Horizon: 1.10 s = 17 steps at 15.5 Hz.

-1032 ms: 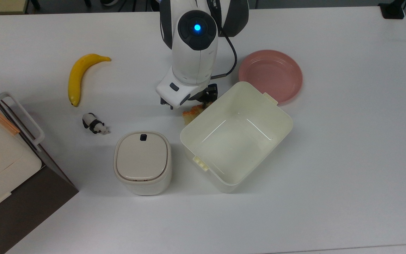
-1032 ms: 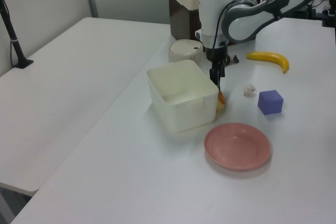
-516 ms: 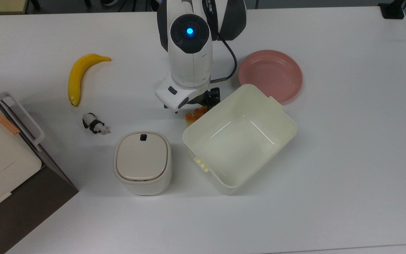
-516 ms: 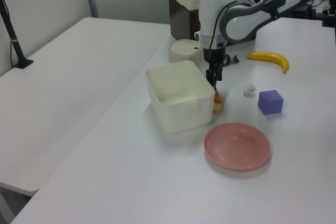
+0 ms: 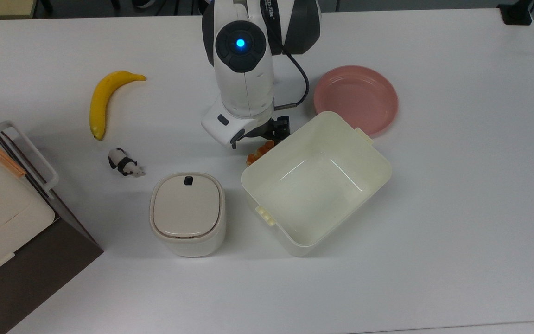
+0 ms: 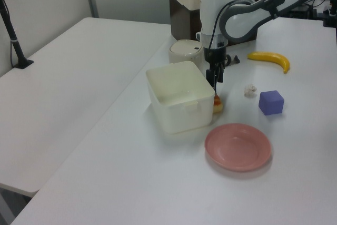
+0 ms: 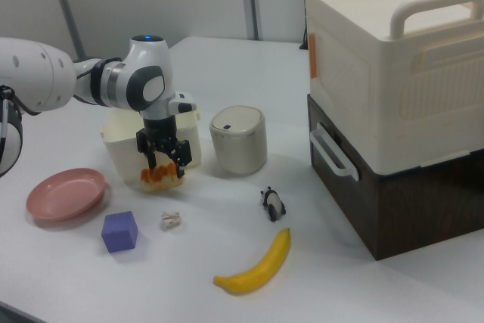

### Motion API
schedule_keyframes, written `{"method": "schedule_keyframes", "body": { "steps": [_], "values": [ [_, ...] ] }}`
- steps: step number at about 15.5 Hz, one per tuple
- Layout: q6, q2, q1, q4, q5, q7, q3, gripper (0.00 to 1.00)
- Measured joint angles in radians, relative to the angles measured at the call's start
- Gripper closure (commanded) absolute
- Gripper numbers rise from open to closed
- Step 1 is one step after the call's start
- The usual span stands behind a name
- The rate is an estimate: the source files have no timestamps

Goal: Put the bread on a plate
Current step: 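Close the gripper on the orange bread roll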

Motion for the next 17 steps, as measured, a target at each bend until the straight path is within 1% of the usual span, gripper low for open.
{"method": "schedule_keyframes", "body": {
  "steps": [2, 4, 6, 8, 9, 10, 12, 13, 14, 15, 17],
  "values": [
    [0.013, 0.011, 0.000, 0.000, 0.008, 0.000, 0.000, 0.05],
    [0.095, 0.031, 0.000, 0.000, 0.024, 0.000, 0.000, 0.05],
    [0.114, 0.046, 0.000, 0.001, 0.026, 0.000, 0.000, 0.05],
    [0.114, 0.046, 0.000, 0.002, 0.026, 0.000, 0.000, 0.10],
    [0.114, 0.047, 0.000, 0.002, 0.026, 0.000, 0.000, 0.19],
    [0.114, 0.048, 0.000, 0.002, 0.026, 0.000, 0.000, 0.23],
    [0.114, 0.050, 0.000, 0.001, 0.026, 0.000, 0.000, 0.45],
    [0.114, 0.050, 0.000, 0.001, 0.026, 0.000, 0.002, 0.64],
    [0.114, 0.051, 0.000, 0.001, 0.026, 0.000, 0.004, 0.80],
    [0.114, 0.051, 0.001, 0.001, 0.026, 0.000, 0.007, 0.90],
    [0.114, 0.051, 0.001, 0.002, 0.026, 0.000, 0.009, 1.00]
  ]
}}
